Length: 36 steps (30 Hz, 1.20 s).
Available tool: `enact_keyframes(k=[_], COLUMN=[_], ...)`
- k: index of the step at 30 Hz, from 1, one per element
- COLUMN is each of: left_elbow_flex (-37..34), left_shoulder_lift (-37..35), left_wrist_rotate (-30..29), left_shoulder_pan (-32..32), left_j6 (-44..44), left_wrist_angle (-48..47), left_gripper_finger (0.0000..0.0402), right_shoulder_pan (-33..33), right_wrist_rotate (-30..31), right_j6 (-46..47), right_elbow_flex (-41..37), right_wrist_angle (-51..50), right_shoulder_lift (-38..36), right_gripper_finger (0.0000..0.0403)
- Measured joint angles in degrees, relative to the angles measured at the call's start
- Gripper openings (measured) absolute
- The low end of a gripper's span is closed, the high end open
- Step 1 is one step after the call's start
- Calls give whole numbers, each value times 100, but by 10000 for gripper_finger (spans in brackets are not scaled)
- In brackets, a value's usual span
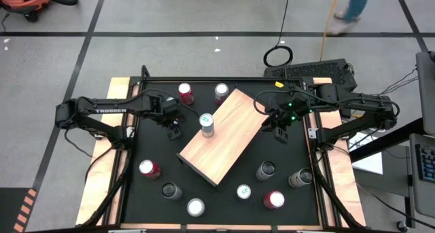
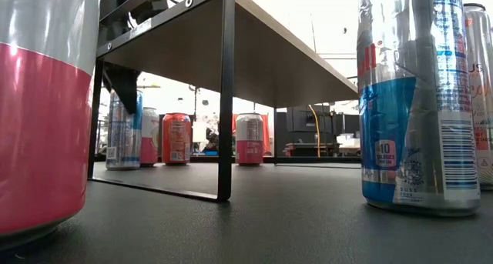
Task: Place canned beverage on shelf
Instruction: Put the top blue soda can on the shelf aligned with the blue soda can
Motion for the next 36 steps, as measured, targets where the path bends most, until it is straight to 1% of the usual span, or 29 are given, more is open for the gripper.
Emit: enact_keyframes(k=[4,9,14,20,27,36], left_elbow_flex=[206,669,1342,2246,3167,3788], left_shoulder_lift=[1,0,0,-2,-7,-7], left_wrist_rotate=[113,130,128,67,35,-163], left_shoulder_pan=[0,0,0,0,0,0], left_j6=[1,7,114,612,1121,1267], left_wrist_angle=[-131,-418,-767,-1139,-1239,-1275], left_gripper_finger=[219,221,222,222,222,222], right_shoulder_pan=[0,-1,-2,-1,0,-2], right_wrist_rotate=[0,0,0,0,0,14], right_j6=[-12,-14,-16,-16,-16,99], right_elbow_flex=[0,0,0,0,0,-2], right_wrist_angle=[2,52,201,433,752,1236], right_shoulder_lift=[0,0,0,0,0,131], right_gripper_finger=[87,87,87,87,87,87])
